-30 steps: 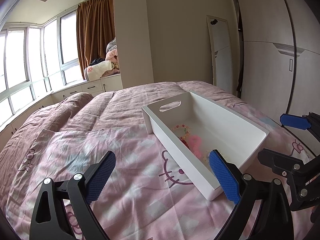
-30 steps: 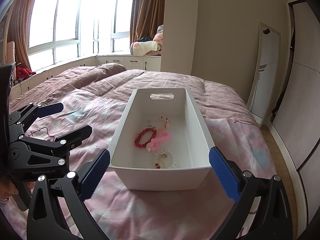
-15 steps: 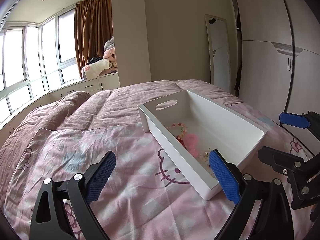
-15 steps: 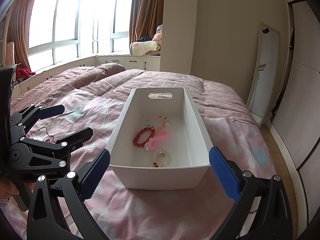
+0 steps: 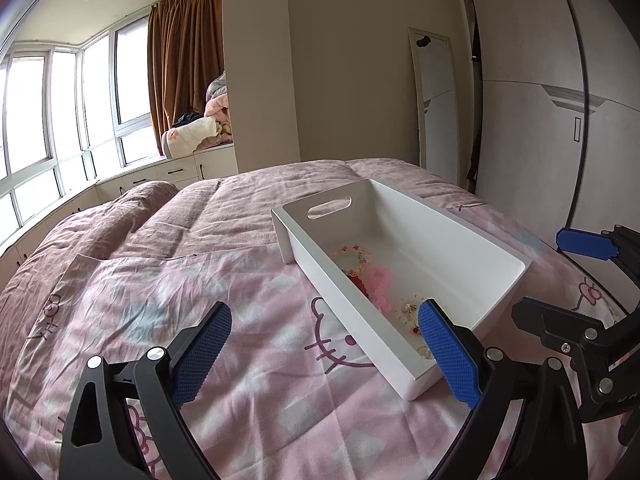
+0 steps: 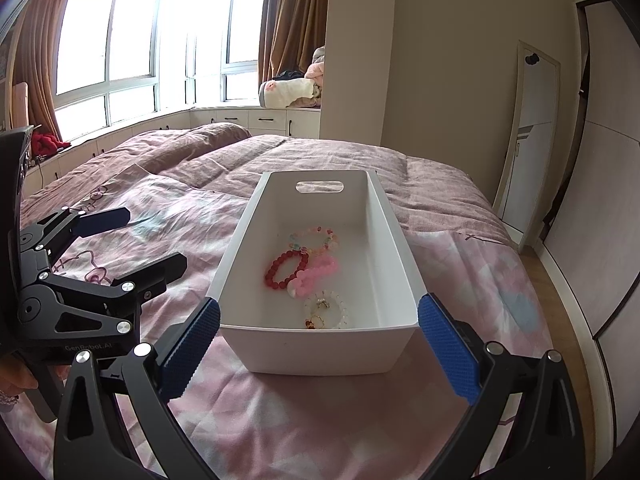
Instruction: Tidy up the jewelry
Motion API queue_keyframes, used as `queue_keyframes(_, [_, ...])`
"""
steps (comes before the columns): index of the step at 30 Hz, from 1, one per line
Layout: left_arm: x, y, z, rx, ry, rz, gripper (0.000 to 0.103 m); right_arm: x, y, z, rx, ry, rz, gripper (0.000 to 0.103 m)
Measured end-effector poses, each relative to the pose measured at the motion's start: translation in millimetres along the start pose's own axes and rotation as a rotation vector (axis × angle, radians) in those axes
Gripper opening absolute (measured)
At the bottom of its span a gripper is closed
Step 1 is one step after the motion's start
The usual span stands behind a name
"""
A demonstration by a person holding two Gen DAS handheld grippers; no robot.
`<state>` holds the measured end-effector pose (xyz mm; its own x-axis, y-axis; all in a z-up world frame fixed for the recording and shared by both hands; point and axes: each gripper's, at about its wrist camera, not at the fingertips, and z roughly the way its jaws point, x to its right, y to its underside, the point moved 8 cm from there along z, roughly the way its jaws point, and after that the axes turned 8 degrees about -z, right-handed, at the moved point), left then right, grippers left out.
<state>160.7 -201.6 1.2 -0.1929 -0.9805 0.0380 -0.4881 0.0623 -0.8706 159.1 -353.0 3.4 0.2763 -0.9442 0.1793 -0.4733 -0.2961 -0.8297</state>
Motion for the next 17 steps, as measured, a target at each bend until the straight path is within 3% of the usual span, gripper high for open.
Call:
queue_keyframes(4, [-6.8,-3.5,-0.8,0.008,-0.014,-0.042,0.095,-0.3,0.3,-0.6,0.001,0.0,0.0,0.098])
queue_keyframes(17, [-4.9,-2.9,2.2,0.001,-0.036,-0.026,0.096,0.3,0.8,0.2,0.0,-0.002,-0.002,0.098])
